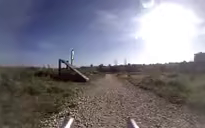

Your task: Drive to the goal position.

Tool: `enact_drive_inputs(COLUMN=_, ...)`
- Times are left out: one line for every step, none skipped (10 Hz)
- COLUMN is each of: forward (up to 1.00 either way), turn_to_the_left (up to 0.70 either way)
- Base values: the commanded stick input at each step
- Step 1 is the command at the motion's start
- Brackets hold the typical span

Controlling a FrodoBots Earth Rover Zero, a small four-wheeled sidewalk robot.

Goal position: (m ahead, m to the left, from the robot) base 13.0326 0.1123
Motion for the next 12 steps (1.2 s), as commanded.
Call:
enact_drive_inputs(forward=0.5, turn_to_the_left=0.0)
enact_drive_inputs(forward=0.5, turn_to_the_left=0.0)
enact_drive_inputs(forward=0.5, turn_to_the_left=-0.07)
enact_drive_inputs(forward=0.5, turn_to_the_left=-0.43)
enact_drive_inputs(forward=0.5, turn_to_the_left=-0.41)
enact_drive_inputs(forward=0.5, turn_to_the_left=-0.12)
enact_drive_inputs(forward=0.5, turn_to_the_left=0.0)
enact_drive_inputs(forward=0.5, turn_to_the_left=0.0)
enact_drive_inputs(forward=0.5, turn_to_the_left=0.0)
enact_drive_inputs(forward=0.5, turn_to_the_left=0.0)
enact_drive_inputs(forward=0.5, turn_to_the_left=0.0)
enact_drive_inputs(forward=0.5, turn_to_the_left=0.0)
